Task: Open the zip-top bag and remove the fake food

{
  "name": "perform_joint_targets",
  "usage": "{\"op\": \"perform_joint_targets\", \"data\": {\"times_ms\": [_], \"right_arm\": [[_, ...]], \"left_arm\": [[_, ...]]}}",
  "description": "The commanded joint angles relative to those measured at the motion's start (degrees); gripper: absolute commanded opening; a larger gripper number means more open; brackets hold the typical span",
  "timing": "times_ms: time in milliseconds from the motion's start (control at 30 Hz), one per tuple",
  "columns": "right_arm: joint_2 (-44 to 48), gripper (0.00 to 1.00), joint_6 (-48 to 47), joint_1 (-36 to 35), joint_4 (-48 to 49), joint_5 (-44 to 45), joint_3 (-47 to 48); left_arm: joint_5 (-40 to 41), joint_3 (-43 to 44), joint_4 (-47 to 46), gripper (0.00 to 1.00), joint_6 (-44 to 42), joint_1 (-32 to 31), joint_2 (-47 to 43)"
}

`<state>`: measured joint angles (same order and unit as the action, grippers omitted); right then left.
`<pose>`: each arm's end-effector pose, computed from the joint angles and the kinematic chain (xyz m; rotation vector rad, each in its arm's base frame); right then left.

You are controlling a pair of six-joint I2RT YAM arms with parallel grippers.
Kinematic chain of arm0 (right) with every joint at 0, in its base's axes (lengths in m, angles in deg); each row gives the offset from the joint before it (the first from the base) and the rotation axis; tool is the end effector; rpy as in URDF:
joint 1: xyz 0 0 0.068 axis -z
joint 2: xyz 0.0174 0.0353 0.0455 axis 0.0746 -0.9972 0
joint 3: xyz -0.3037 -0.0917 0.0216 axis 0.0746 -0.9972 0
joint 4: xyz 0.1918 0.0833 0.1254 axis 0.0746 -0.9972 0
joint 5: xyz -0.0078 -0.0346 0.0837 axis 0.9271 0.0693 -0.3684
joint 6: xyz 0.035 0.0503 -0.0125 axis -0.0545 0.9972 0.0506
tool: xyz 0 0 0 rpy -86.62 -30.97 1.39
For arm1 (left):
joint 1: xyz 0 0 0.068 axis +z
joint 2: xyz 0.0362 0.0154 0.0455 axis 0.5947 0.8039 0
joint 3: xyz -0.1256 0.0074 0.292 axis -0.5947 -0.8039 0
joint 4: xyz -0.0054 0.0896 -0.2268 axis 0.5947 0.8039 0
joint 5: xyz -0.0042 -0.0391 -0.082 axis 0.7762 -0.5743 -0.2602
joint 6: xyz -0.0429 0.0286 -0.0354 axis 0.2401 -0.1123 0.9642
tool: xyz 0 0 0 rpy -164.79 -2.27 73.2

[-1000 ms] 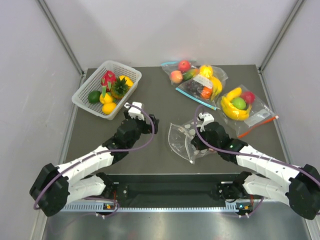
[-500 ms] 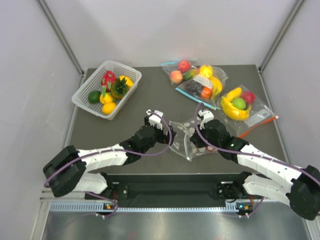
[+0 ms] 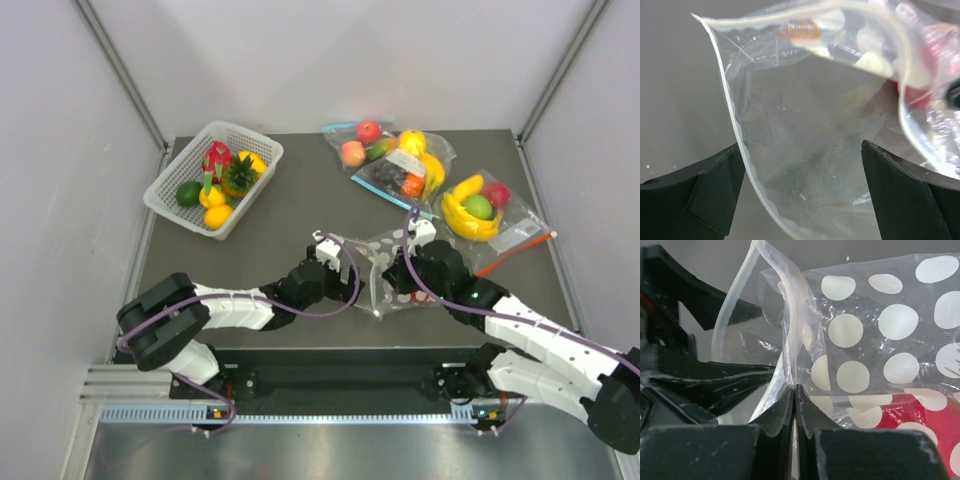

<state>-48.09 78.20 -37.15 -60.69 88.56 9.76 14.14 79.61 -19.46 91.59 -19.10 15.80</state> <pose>0.1258 0.1090 0.2723 -0.2829 2.1589 0.6581 0.1705 -0.2326 0.2265 0.4666 1.9540 -0.6896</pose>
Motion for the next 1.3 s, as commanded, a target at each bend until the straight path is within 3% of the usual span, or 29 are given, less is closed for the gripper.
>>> {"op": "perform_joint_targets", "data": {"times_ms": [0, 433, 500, 533, 633, 733, 900, 1033, 1267], "right_arm": [[2.6, 0.00, 1.3, 0.5, 1.6, -0.8, 2.7], [5.1, 0.01, 1.2, -0.1, -0.2, -1.3, 3.8], [4.8, 0.09, 1.2, -0.1, -0.2, -1.1, 3.4], [4.4, 0.26, 1.1, -0.1, -0.2, -1.1, 3.4], [4.3, 0.50, 0.7, -0.1, -1.1, 0.1, 3.7], [5.1, 0.60, -0.6, -0.1, -4.7, 3.8, 5.5], [7.9, 0.71, -3.5, 2.4, -9.7, 12.2, 6.5], [7.4, 0.73, -4.4, 8.9, -10.0, 8.3, 4.6], [6.5, 0.74, -4.3, 13.5, -9.3, 5.2, 2.1]], "left_arm": [[0.3, 1.1, -4.4, 0.99, 0.9, -0.6, 2.2], [1.0, 2.5, -4.9, 0.99, 3.0, -0.9, 8.9], [0.5, 2.6, -5.0, 0.99, 2.7, -1.3, 8.9], [0.4, 2.7, -5.1, 0.99, 2.6, -1.4, 8.8], [0.1, 3.3, -4.9, 0.99, 2.5, -1.8, 9.0], [0.3, 3.4, -4.9, 0.99, 2.7, -1.9, 9.1], [0.3, 3.2, -4.9, 0.99, 2.7, -2.1, 8.8], [0.5, 2.8, -4.9, 0.99, 2.6, -2.2, 7.7], [0.4, 1.8, -4.9, 0.99, 2.2, -2.6, 5.5]]}}
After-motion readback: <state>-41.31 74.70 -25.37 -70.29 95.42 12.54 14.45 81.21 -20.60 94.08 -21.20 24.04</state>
